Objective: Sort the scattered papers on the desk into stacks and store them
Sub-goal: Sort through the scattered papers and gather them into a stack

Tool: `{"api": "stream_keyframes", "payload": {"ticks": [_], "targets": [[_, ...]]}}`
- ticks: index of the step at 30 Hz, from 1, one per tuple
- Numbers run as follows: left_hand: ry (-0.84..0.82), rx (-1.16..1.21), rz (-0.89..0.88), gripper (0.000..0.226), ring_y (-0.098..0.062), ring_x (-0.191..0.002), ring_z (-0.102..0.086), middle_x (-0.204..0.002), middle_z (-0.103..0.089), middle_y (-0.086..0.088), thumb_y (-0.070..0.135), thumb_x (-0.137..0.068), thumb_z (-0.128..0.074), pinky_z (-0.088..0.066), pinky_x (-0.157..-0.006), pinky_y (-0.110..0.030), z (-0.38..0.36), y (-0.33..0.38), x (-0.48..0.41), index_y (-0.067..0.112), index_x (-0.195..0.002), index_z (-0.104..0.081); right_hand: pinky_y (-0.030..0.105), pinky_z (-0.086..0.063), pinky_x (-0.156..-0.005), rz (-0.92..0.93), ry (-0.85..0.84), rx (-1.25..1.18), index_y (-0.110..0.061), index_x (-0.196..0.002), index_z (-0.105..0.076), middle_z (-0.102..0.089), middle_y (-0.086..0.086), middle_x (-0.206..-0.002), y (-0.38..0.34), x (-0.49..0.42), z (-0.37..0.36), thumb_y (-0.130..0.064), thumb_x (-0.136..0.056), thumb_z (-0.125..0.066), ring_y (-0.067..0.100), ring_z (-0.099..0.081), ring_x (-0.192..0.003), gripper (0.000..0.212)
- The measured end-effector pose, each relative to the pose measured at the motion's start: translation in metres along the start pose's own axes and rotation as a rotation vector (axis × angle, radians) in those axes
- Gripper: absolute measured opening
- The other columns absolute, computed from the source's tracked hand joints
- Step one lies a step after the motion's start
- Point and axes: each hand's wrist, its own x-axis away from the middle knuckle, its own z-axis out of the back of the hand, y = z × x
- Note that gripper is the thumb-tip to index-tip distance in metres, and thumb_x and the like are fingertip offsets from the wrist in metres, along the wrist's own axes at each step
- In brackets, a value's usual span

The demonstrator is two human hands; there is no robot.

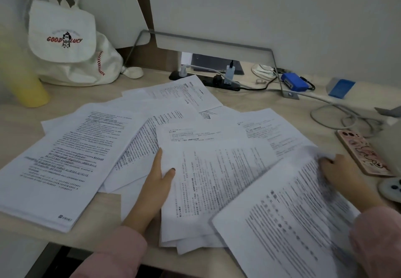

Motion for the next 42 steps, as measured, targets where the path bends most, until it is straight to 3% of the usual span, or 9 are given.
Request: {"api": "stream_keyframes", "payload": {"ticks": [9, 16, 21, 25, 27, 31, 34, 37, 42], "targets": [[0.007, 0.009, 0.005, 0.064, -0.008, -0.134, -0.030, -0.155, -0.022, 0.009, 0.014, -0.098, -0.041, -0.025, -0.108, -0.027, 0.001, 0.002, 0.002, 0.028, -0.150, -0.007, 0.028, -0.027, -0.052, 0.072, -0.092, -0.072, -0.001, -0.062, -0.048, -0.047, 0.011, -0.056, -0.011, 0.000, -0.009, -0.008, -0.092, -0.041, 0.023, -0.043, -0.057, 0.031], [-0.011, -0.014, -0.006, 0.063, 0.000, -0.132, -0.027, -0.151, -0.020, 0.018, 0.014, -0.098, -0.041, -0.024, -0.109, -0.024, 0.001, 0.002, 0.002, 0.029, -0.150, -0.010, 0.033, -0.038, -0.064, 0.730, 0.039, 0.423, -0.004, -0.076, -0.066, -0.059, 0.011, -0.074, -0.075, -0.007, -0.018, -0.003, -0.081, -0.059, 0.030, -0.053, -0.078, 0.009], [-0.023, 0.024, -0.003, 0.058, 0.007, -0.126, -0.024, -0.140, -0.025, 0.024, 0.018, -0.099, -0.039, -0.021, -0.102, -0.015, 0.002, 0.004, 0.003, 0.029, -0.149, -0.013, 0.037, -0.051, -0.071, 1.181, 0.091, 0.485, -0.012, -0.072, -0.069, -0.063, 0.005, -0.070, -0.141, 0.012, -0.057, -0.010, -0.065, -0.076, 0.025, -0.058, -0.073, 0.010], [0.012, 0.082, -0.003, 0.063, 0.004, -0.137, -0.022, -0.150, -0.022, 0.024, 0.061, -0.090, -0.032, -0.013, -0.117, -0.027, 0.001, 0.006, 0.003, 0.034, -0.147, -0.023, 0.038, -0.054, -0.079, 1.356, -0.038, 0.365, -0.012, -0.077, -0.070, -0.066, 0.007, -0.080, -0.175, 0.038, -0.103, -0.009, -0.070, -0.071, 0.027, -0.061, -0.080, 0.008], [0.010, 0.111, -0.015, 0.076, 0.001, -0.139, -0.025, -0.152, -0.026, 0.019, 0.072, -0.083, -0.032, -0.015, -0.120, -0.034, 0.002, 0.005, 0.002, 0.033, -0.147, -0.026, 0.038, -0.048, -0.090, 1.258, -0.172, 0.219, -0.012, -0.101, -0.067, -0.066, 0.010, -0.103, -0.174, 0.045, -0.116, -0.010, -0.078, -0.063, 0.029, -0.060, -0.096, 0.023], [-0.035, 0.110, 0.025, 0.059, 0.004, -0.129, -0.028, -0.145, -0.025, 0.023, 0.029, -0.096, -0.045, -0.021, -0.108, -0.020, 0.002, 0.002, 0.000, 0.030, -0.148, -0.017, 0.032, -0.030, -0.108, 0.761, -0.365, 0.124, -0.024, -0.140, -0.035, -0.038, 0.000, -0.145, -0.148, 0.035, -0.098, -0.029, -0.089, -0.056, 0.017, -0.038, -0.130, 0.056], [-0.048, 0.035, -0.009, 0.066, -0.004, -0.136, -0.032, -0.153, -0.026, 0.015, 0.013, -0.095, -0.048, -0.026, -0.116, -0.034, 0.002, -0.005, -0.003, 0.028, -0.150, -0.014, 0.040, -0.033, -0.107, 0.474, -0.328, 0.184, -0.023, -0.140, -0.033, -0.040, 0.006, -0.144, -0.106, 0.014, -0.072, -0.039, -0.082, -0.064, 0.023, -0.039, -0.130, 0.068], [-0.051, 0.005, -0.020, 0.064, -0.001, -0.131, -0.032, -0.142, -0.027, 0.023, 0.009, -0.096, -0.044, -0.026, -0.110, -0.025, 0.001, -0.004, -0.002, 0.028, -0.149, -0.014, 0.045, -0.036, -0.104, 0.247, -0.381, 0.278, -0.018, -0.140, -0.034, -0.041, 0.012, -0.140, -0.067, 0.002, -0.052, -0.046, -0.074, -0.069, 0.030, -0.038, -0.128, 0.080], [-0.034, 0.031, 0.005, 0.061, 0.004, -0.129, -0.026, -0.145, -0.023, 0.021, 0.009, -0.098, -0.039, -0.021, -0.108, -0.020, 0.001, -0.002, 0.000, 0.027, -0.149, -0.013, 0.039, -0.038, -0.099, 0.170, -0.465, 0.317, -0.015, -0.131, -0.041, -0.048, 0.012, -0.129, -0.051, -0.011, -0.045, -0.049, -0.069, -0.073, 0.031, -0.043, -0.119, 0.078]]}}
